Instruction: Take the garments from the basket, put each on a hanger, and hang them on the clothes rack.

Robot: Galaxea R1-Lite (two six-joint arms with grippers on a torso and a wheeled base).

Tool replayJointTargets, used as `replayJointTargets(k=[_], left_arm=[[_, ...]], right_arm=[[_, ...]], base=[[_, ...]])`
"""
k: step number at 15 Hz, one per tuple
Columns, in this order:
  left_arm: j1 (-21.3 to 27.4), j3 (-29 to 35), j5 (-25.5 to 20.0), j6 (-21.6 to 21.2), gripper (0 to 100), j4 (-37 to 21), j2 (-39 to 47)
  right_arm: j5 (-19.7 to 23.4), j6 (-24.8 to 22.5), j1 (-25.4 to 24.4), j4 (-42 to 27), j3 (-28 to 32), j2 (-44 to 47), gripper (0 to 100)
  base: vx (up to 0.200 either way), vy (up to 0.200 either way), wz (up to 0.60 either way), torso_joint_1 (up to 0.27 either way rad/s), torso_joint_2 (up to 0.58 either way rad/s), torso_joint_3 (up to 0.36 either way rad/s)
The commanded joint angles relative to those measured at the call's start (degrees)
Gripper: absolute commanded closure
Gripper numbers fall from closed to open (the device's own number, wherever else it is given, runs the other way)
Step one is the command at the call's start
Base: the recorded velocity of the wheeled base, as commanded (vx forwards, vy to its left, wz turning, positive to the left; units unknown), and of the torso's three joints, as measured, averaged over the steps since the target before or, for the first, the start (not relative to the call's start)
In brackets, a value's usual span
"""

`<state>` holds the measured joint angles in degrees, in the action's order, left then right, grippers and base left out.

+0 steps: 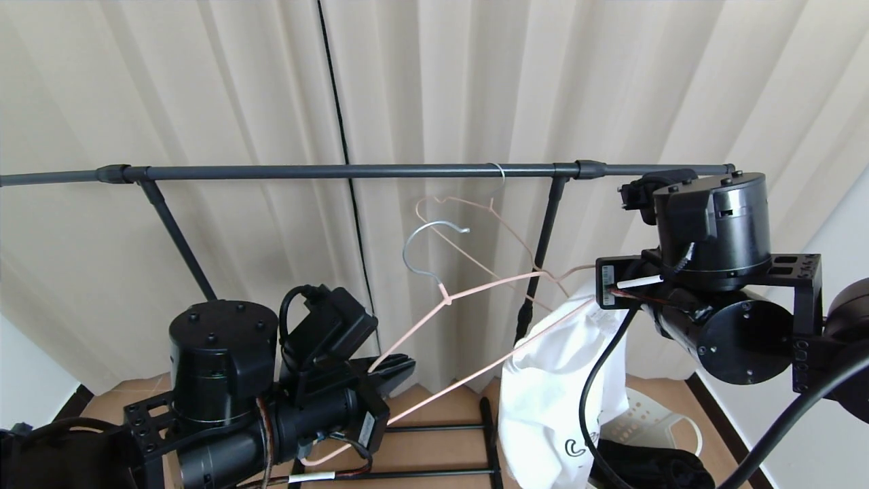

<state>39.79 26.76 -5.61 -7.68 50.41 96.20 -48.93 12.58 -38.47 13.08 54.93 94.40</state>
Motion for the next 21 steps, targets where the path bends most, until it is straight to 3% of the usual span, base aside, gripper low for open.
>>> replayJointTargets(k=[1, 6, 15, 21], left_arm=[[0.1, 0.5, 0.2, 0.0, 100, 0.0, 1.5], [0.6, 3.6, 1.5, -0.1, 100, 0.0, 4.8], [2.0, 9.7, 1.3, -0.5, 100, 0.0, 10.7], [3.6, 12.4, 1.5, -0.5, 100, 0.0, 13.8]], right_arm=[[-0.3, 0.0, -0.8, 0.0, 0.1, -0.2, 100], [-2.6, -0.1, -4.7, -0.1, 0.1, -0.2, 100], [-2.2, 0.3, -12.7, 0.3, 0.5, -0.8, 100], [-1.9, 0.3, -16.2, 7.4, 0.4, -0.7, 100]], base=[[0.000, 0.000, 0.00, 0.000, 0.00, 0.000], [0.000, 0.000, 0.00, 0.000, 0.00, 0.000], [0.000, 0.000, 0.00, 0.000, 0.00, 0.000], [0.000, 0.000, 0.00, 0.000, 0.00, 0.000]])
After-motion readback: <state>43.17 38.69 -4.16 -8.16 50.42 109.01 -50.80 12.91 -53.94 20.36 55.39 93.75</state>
